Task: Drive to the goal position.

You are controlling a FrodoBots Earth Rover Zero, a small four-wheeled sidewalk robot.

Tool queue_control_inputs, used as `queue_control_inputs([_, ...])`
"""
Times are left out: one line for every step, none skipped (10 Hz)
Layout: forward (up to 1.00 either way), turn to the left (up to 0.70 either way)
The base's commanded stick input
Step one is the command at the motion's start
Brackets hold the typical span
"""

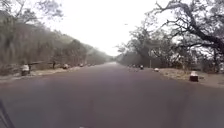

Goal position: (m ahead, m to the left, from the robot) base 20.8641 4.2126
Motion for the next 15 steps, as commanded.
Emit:
queue_control_inputs([1.0,0.03])
queue_control_inputs([1.0,0.02])
queue_control_inputs([1.0,0.01])
queue_control_inputs([1.0,0.0])
queue_control_inputs([1.0,0.0])
queue_control_inputs([1.0,0.0])
queue_control_inputs([1.0,0.0])
queue_control_inputs([1.0,0.0])
queue_control_inputs([1.0,0.0])
queue_control_inputs([1.0,0.0])
queue_control_inputs([1.0,0.0])
queue_control_inputs([1.0,0.0])
queue_control_inputs([1.0,0.0])
queue_control_inputs([1.0,0.0])
queue_control_inputs([1.0,0.0])
